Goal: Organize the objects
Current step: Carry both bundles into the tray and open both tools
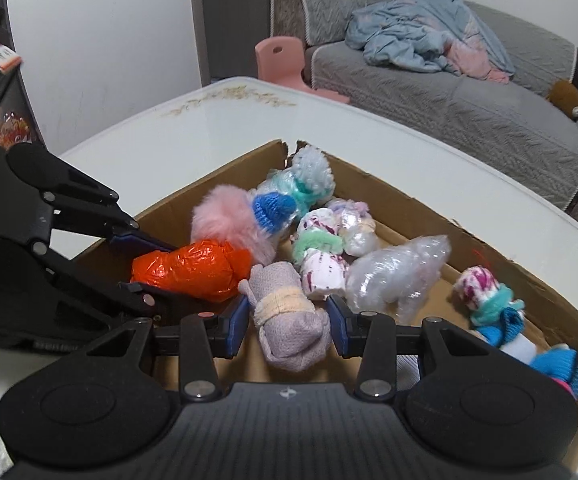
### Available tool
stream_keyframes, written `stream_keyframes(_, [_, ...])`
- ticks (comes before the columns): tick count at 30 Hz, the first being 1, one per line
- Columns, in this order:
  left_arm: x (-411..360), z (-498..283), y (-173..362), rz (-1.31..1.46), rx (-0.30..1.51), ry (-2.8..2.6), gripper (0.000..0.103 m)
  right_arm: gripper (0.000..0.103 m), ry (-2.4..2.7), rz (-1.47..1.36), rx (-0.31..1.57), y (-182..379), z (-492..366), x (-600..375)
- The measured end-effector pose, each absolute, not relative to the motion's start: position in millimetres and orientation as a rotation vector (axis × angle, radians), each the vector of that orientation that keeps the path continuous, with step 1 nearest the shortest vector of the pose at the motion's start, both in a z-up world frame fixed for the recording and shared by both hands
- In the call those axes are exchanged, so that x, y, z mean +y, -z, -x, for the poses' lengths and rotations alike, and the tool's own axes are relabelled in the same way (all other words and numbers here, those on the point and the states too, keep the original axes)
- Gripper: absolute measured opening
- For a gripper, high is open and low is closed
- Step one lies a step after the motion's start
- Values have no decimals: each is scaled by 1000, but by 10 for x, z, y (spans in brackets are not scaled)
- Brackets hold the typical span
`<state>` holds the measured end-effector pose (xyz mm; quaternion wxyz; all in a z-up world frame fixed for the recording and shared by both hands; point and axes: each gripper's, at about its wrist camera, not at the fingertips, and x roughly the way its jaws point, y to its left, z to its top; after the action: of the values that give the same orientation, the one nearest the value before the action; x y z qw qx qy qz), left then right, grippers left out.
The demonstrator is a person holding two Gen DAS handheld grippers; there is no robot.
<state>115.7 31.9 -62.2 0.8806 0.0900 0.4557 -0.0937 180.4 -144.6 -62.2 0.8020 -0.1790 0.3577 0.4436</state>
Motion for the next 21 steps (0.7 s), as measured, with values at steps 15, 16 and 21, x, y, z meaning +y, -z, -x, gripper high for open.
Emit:
stream_keyframes(15, [208,-1206,621,-220,981,158,47,40,-920,452,858,689,-1827,-1385])
stream_keyframes(16, [202,-1215,618,-225,985,155,49,40,-916,455,865,688,-1823,-1387])
stream_keyframes(21, [215,-1261,602,-204,1023,161,53,42,-893,472,904,663,-1859,-1356])
